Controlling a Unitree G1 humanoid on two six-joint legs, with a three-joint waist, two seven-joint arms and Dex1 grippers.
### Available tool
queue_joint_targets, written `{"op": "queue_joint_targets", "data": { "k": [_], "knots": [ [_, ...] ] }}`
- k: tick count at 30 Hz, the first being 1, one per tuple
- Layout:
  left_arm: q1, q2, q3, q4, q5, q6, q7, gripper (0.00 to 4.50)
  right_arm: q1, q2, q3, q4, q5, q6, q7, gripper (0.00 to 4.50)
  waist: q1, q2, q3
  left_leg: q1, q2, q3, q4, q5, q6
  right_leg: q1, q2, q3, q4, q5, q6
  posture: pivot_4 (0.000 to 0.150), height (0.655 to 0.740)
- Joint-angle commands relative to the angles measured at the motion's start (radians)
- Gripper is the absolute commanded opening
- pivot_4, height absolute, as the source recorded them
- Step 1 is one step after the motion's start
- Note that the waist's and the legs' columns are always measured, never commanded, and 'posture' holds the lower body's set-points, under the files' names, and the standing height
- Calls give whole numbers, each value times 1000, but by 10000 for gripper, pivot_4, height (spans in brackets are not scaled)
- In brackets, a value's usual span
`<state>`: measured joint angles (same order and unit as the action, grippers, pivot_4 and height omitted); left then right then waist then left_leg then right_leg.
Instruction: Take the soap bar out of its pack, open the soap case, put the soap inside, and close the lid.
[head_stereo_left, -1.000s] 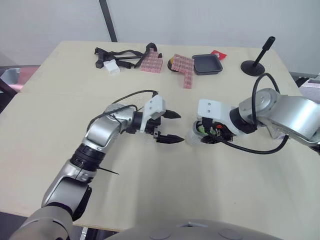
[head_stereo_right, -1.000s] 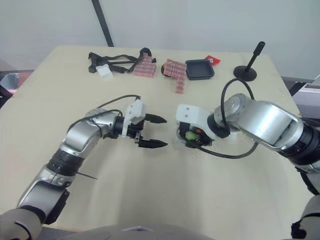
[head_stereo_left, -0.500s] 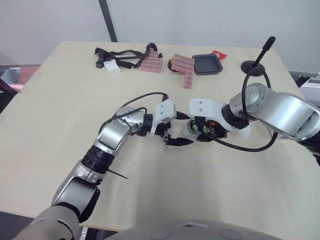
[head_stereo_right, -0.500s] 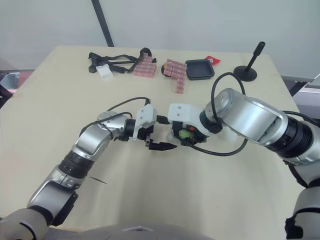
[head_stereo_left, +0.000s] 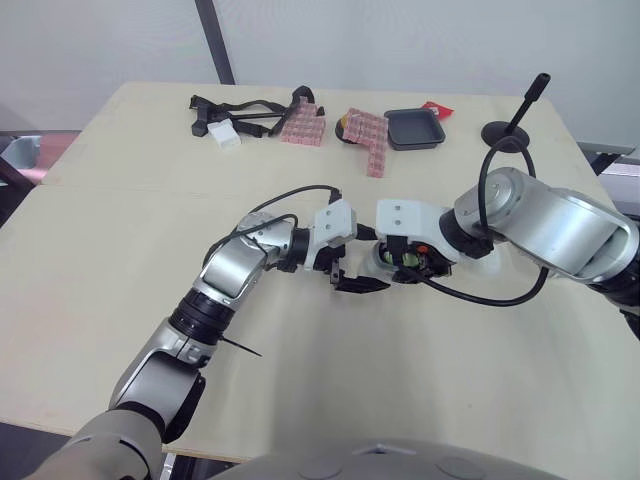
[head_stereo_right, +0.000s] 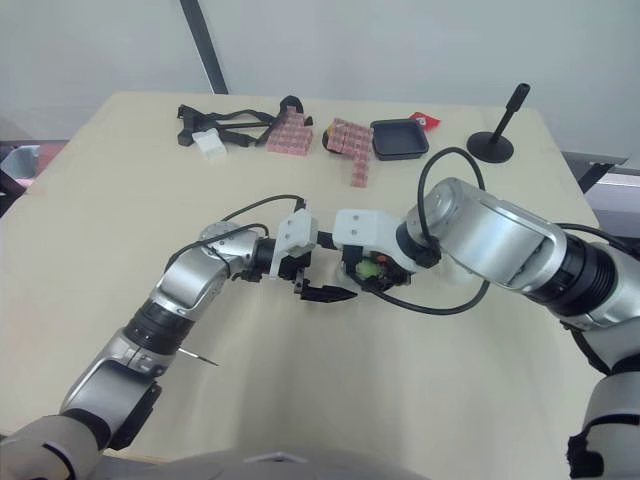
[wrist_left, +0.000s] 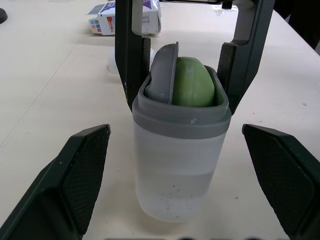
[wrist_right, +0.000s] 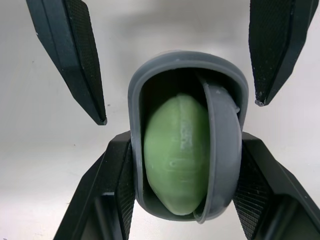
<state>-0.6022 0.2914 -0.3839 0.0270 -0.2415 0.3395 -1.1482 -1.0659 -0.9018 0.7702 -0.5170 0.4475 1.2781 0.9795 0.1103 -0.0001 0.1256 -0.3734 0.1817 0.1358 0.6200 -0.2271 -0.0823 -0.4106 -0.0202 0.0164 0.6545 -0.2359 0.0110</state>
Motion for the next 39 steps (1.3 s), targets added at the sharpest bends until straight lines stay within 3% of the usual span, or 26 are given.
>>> {"op": "queue_joint_targets", "data": {
  "k": [1, 10, 19, 39],
  "knots": [
    [-25, -5, -1, -6, -1, -19, -7, 45000, -11, 1, -21, -9, -22, -14, 10, 20553, 0, 0, 0, 0, 0, 0, 0, 0, 0, 0, 0, 0, 0, 0, 0, 1500, 7400],
    [-33, -8, -11, 6, 3, -31, -12, 45000, 2, 12, -21, -10, -45, -34, 19, 20553, 0, 0, 0, 0, 0, 0, 1, 0, 0, 0, 0, 0, 1, 0, 0, 1500, 7400],
    [-38, -7, -10, 12, 0, -36, -19, 18986, 21, 12, -20, -15, -67, -46, 25, 20554, 0, 0, 0, 0, 1, 0, 2, 0, 0, 0, 0, 0, 2, 0, 0, 1500, 7400],
    [-27, -13, -16, 16, 21, -66, -18, 18980, 35, 15, -27, -18, -84, -62, 49, 20554, 0, 0, 0, 0, 1, 0, 3, 0, 0, 0, 0, 1, 3, 0, 0, 1500, 7400]
  ]
}}
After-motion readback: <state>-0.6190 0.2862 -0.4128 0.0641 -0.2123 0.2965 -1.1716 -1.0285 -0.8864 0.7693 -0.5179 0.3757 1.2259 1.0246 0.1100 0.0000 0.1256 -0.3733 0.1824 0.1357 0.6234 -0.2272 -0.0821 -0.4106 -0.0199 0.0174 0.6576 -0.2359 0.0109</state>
